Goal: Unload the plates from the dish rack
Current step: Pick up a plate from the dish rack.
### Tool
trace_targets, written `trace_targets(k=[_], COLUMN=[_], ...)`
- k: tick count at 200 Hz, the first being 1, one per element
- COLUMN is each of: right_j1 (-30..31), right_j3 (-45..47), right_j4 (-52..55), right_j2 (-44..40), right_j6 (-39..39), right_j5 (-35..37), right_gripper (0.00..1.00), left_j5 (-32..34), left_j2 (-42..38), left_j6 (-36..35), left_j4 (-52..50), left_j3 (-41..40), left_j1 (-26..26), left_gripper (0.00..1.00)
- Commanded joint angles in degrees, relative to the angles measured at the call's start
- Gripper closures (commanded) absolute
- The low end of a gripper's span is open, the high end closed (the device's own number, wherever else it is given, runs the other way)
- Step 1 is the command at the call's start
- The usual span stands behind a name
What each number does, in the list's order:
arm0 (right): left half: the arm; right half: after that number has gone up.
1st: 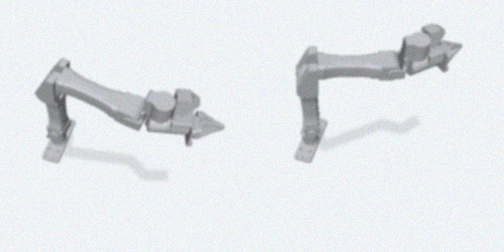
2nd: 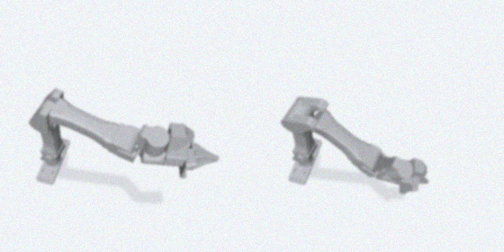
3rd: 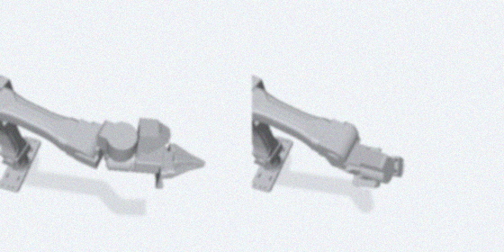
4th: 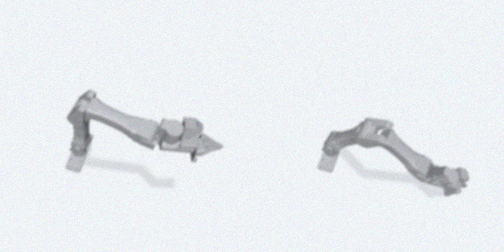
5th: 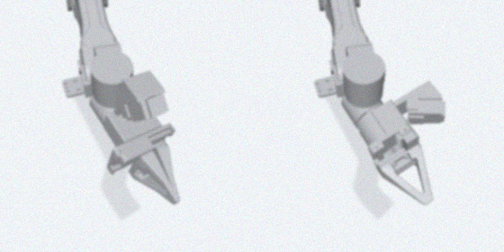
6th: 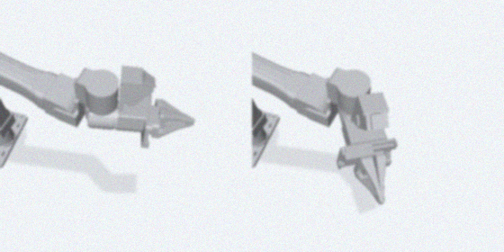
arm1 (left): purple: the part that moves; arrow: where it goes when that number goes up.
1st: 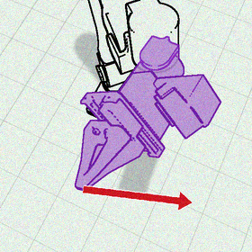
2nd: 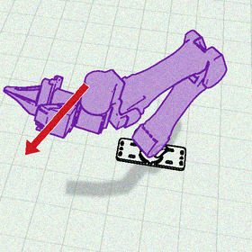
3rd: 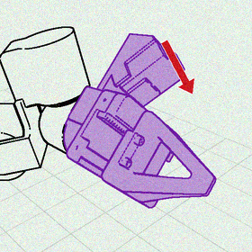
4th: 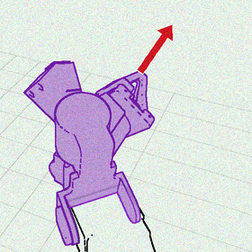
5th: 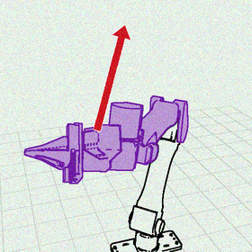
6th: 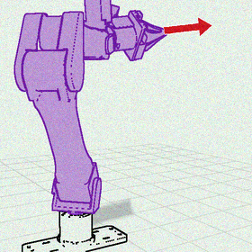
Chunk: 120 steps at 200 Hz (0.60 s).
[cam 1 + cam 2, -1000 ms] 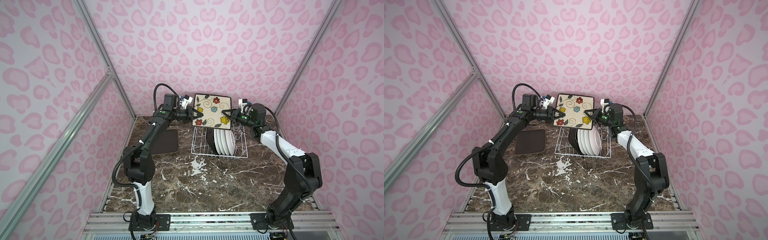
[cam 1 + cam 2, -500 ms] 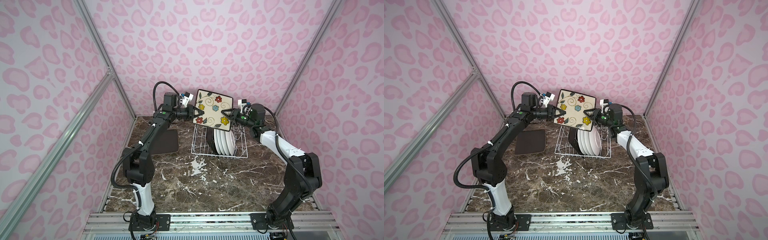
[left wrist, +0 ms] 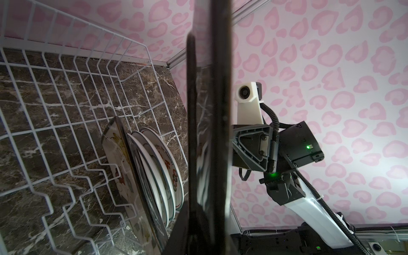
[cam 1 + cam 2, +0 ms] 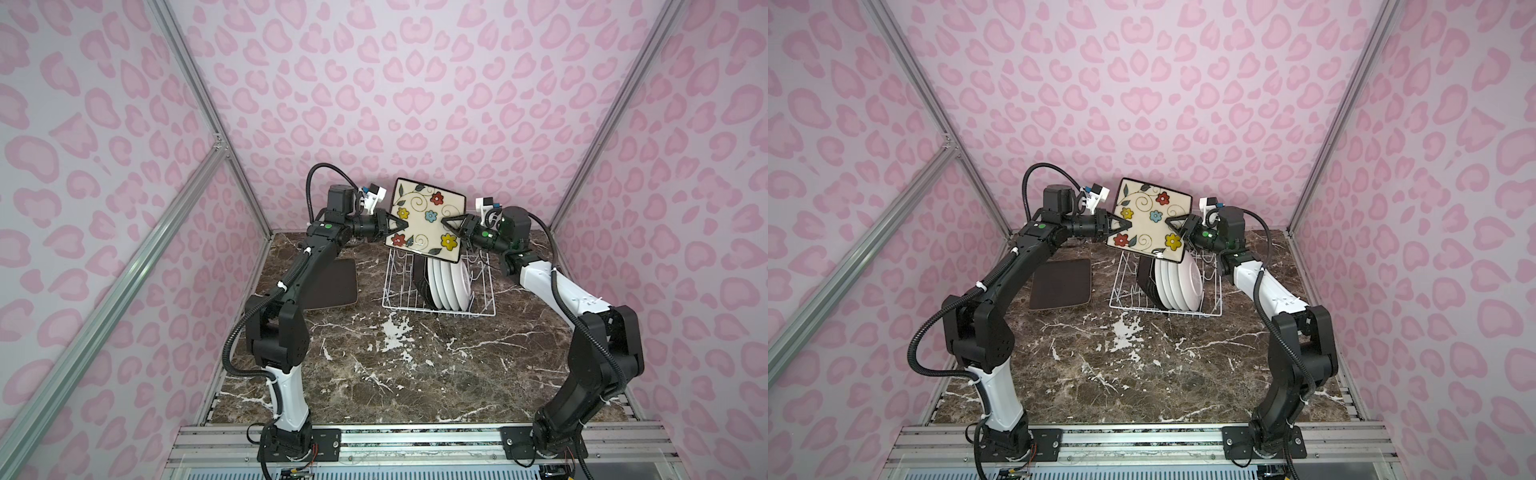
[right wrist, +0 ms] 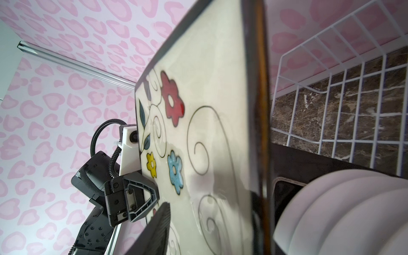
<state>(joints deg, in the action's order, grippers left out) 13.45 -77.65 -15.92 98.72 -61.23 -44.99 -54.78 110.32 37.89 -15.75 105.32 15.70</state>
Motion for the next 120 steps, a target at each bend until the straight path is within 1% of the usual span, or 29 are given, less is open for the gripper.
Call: trace_targets(k=[1,22,52,84,120], right_j1=[0.2,0.1,0.2,0.0,0.1], right_j3=[-0.7,-1.3,-2.7,-3.3,-4.2], right_j4=[0.7,3.3,7.0,10.4,16.3], right_j2=[-0.1,-0.6,-0.9,-1.5,-3.1], right_j6=[1.9,3.9,7.0,10.2,16.8], right_j5=[0.3,1.5,3.0,4.4,7.7], right_gripper=[0.39,0.28,0.02,0.01,0.01], left_j5=[-0.1,-0.2,-0.7,-1.0,-1.0], left_j2=[-1.0,-1.1,-1.3,-2.1,-3.9], left_j6=[0.3,1.0,3.1,4.4,4.4], left_j4=[7.1,8.0,10.2,11.3,10.4], left_j3=[-0.1,-0.2,-0.3,0.1,0.4], left_j1=[-0.3,-0.4,-0.6,-0.9,-2.1], left_gripper=[0.96,0.96,0.96,0.96,0.96])
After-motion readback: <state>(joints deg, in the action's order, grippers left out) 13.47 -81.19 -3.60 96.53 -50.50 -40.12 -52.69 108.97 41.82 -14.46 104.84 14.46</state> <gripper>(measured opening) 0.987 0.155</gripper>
